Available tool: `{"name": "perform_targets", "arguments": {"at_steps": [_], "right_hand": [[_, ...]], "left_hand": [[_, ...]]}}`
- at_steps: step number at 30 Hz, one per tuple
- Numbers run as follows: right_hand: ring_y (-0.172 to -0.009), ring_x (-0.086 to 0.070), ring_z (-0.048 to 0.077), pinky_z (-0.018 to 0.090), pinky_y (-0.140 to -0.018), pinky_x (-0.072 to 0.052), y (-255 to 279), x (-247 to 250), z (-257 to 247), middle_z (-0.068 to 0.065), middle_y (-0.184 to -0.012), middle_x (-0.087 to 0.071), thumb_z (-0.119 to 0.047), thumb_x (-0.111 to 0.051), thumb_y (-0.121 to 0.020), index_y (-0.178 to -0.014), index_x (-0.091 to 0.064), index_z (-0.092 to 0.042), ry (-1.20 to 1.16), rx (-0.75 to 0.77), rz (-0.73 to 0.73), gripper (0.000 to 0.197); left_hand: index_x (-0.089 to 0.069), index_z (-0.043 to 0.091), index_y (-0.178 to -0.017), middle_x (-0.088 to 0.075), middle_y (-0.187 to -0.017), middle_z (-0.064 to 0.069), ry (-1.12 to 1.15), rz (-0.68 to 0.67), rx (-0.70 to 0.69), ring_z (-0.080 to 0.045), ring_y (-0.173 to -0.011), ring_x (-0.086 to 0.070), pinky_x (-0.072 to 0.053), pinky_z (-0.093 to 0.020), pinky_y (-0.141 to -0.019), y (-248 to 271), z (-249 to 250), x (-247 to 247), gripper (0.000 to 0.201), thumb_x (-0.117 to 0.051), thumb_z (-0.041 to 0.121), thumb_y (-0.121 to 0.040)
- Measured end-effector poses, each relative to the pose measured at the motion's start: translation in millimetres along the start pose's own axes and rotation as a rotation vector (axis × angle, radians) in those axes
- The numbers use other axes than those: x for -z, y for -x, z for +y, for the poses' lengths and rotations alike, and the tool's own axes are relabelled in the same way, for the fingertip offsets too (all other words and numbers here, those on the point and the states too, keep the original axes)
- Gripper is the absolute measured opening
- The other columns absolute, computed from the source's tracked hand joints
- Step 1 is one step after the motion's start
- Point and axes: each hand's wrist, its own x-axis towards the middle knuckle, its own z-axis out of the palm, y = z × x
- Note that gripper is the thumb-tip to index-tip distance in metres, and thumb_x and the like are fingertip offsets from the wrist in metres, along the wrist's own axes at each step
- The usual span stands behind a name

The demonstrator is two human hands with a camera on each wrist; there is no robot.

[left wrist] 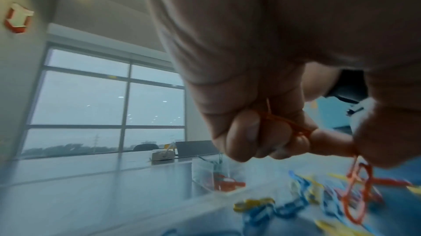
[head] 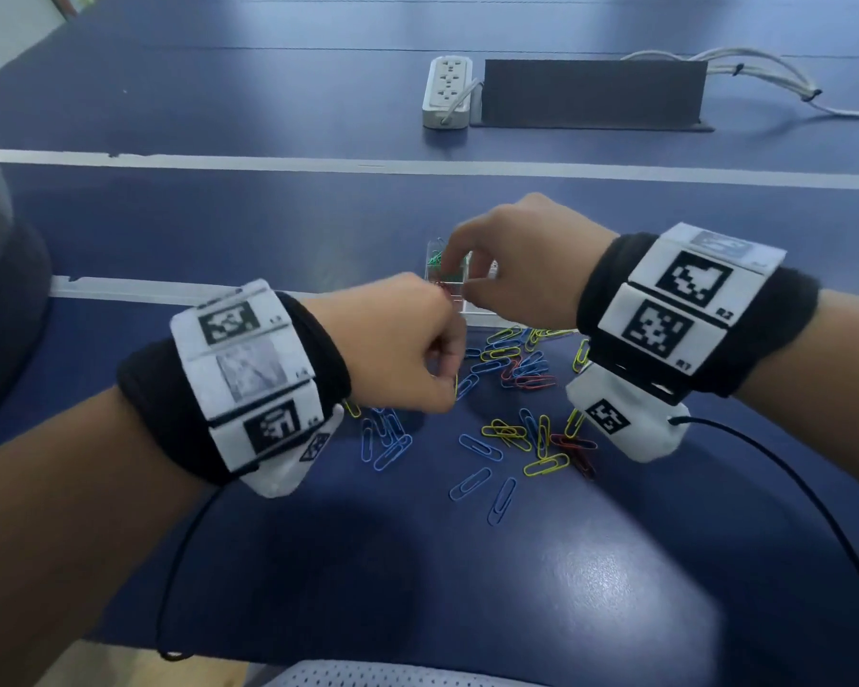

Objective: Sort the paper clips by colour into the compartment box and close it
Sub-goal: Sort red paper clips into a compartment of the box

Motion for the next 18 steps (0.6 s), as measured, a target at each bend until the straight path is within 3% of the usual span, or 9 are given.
{"name": "perform_targets", "arguments": {"at_steps": [4, 6, 9, 14, 16, 18], "right_hand": [[-0.077, -0.053, 0.020, 0.030, -0.083, -0.050, 12, 5, 10, 0.003, -0.093, -0.071, -0.018, -0.055, -0.081, -0.096, -0.070, -0.025, -0.015, -0.038, 0.035, 0.023], [-0.080, -0.061, 0.024, 0.030, -0.081, -0.052, 20, 6, 15, 0.003, -0.085, -0.071, -0.015, -0.055, -0.079, -0.086, -0.072, -0.023, 0.005, -0.068, -0.005, 0.020], [-0.080, -0.067, 0.027, 0.034, -0.079, -0.056, 32, 2, 20, 0.005, -0.079, -0.074, -0.013, -0.057, -0.076, -0.079, -0.073, -0.017, 0.085, -0.092, -0.145, 0.017], [-0.075, -0.057, 0.015, 0.024, -0.076, -0.052, 43, -7, 19, -0.003, -0.083, -0.072, -0.025, -0.072, -0.073, -0.091, -0.073, -0.024, 0.112, -0.064, -0.280, 0.018], [-0.076, -0.053, 0.015, 0.023, -0.075, -0.049, 43, -10, 19, -0.006, -0.077, -0.062, -0.025, -0.073, -0.073, -0.096, -0.071, -0.026, 0.113, -0.055, -0.299, 0.023], [-0.075, -0.053, 0.015, 0.024, -0.076, -0.049, 43, -11, 20, -0.009, -0.072, -0.055, -0.025, -0.073, -0.074, -0.096, -0.071, -0.027, 0.107, -0.044, -0.297, 0.022]], "left_hand": [[-0.056, 0.025, -0.059, -0.060, -0.055, 0.016, 0.113, 0.098, 0.072, 0.002, -0.052, -0.052, -0.035, -0.005, -0.052, -9, -8, 23, 0.007, -0.058, 0.030, -0.063], [-0.059, 0.023, -0.064, -0.058, -0.051, 0.014, 0.151, 0.145, 0.117, 0.005, -0.047, -0.049, -0.036, -0.008, -0.051, -18, -15, 30, 0.006, -0.058, 0.029, -0.067], [-0.060, 0.021, -0.069, -0.055, -0.055, 0.008, 0.147, 0.169, 0.162, 0.000, -0.047, -0.048, -0.039, -0.020, -0.056, -35, -24, 35, 0.006, -0.059, 0.023, -0.074], [-0.062, 0.020, -0.074, -0.054, -0.057, 0.011, 0.138, 0.200, 0.166, -0.003, -0.054, -0.048, -0.039, -0.023, -0.059, -57, -25, 33, 0.005, -0.059, 0.019, -0.078], [-0.064, 0.018, -0.079, -0.053, -0.057, 0.013, 0.091, 0.212, 0.150, -0.002, -0.056, -0.048, -0.037, -0.022, -0.065, -62, -24, 30, 0.005, -0.059, 0.018, -0.079], [-0.067, 0.017, -0.083, -0.052, -0.060, 0.014, 0.044, 0.222, 0.128, -0.009, -0.060, -0.050, -0.037, -0.022, -0.069, -64, -23, 28, 0.009, -0.059, 0.018, -0.080]]}}
